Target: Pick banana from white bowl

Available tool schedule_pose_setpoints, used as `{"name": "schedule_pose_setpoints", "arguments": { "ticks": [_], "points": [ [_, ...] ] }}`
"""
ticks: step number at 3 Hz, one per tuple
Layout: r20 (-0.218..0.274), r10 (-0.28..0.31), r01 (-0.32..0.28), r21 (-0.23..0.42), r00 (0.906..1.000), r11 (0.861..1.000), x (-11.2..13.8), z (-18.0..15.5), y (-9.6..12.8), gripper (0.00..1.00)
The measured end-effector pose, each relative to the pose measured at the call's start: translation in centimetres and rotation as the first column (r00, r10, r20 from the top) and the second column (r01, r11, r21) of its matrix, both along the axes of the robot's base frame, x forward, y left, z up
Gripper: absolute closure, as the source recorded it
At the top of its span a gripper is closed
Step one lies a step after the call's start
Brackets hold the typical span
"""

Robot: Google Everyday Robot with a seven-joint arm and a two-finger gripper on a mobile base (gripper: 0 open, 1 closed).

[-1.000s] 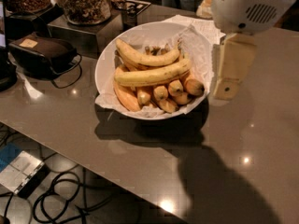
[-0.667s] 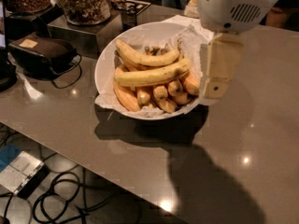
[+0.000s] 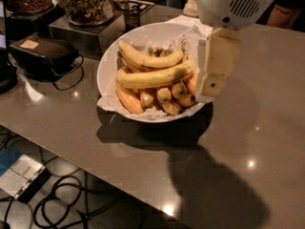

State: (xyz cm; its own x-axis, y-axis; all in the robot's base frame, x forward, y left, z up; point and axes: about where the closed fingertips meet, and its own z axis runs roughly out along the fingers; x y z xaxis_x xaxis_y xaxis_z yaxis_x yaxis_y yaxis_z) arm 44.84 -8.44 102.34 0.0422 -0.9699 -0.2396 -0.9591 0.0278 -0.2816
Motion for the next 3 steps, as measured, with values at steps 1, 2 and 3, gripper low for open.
{"name": "schedule_pose_setpoints", "arguments": {
  "ticks": [1,2,3],
  "points": [
    [-0.027,0.001,-0.001,0.011,0.9996,1.0,0.6,-0.3,0.6,0.13],
    [-0.055,0.009,-0.009,0.008,0.9984,1.0,1.3,-1.1,1.2,0.24],
    [-0.077,0.017,-0.017,0.001,0.9969,1.0,1.8,-1.8,1.7,0.23]
  ]
}}
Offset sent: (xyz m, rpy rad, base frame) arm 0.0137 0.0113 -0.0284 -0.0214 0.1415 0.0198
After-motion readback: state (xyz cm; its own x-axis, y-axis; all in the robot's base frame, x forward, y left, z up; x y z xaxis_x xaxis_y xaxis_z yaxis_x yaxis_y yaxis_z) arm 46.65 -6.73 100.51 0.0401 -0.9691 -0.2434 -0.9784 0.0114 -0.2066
